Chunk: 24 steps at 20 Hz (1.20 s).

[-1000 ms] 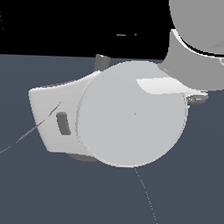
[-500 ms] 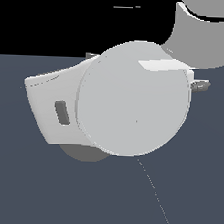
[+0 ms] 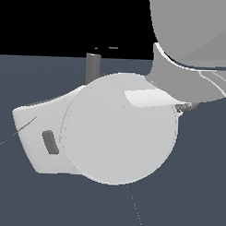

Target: Turn on the faucet by rotating a designated handle.

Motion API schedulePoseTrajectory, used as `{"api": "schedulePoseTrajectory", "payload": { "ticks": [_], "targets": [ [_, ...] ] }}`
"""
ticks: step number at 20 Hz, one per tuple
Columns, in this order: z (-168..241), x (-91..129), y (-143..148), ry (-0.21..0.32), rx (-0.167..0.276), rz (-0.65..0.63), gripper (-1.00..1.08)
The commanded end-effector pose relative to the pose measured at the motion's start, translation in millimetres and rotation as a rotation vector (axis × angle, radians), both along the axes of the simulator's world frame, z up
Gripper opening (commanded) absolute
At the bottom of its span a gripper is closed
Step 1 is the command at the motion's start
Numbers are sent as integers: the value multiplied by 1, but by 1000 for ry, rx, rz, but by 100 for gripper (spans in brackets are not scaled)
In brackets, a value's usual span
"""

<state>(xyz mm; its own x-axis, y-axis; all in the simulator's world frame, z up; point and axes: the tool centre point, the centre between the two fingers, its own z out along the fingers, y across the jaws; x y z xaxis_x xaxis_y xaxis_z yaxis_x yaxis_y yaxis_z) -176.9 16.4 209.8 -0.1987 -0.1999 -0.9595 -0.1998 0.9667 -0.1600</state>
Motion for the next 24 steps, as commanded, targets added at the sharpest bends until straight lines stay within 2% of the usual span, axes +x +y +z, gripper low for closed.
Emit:
{"api": "schedulePoseTrajectory", "payload": {
  "ticks": [1, 24],
  "targets": [
    [33, 11, 17, -104, 71, -57, -100],
    [62, 16, 46, -181, 141, -148, -100]
  ]
}}
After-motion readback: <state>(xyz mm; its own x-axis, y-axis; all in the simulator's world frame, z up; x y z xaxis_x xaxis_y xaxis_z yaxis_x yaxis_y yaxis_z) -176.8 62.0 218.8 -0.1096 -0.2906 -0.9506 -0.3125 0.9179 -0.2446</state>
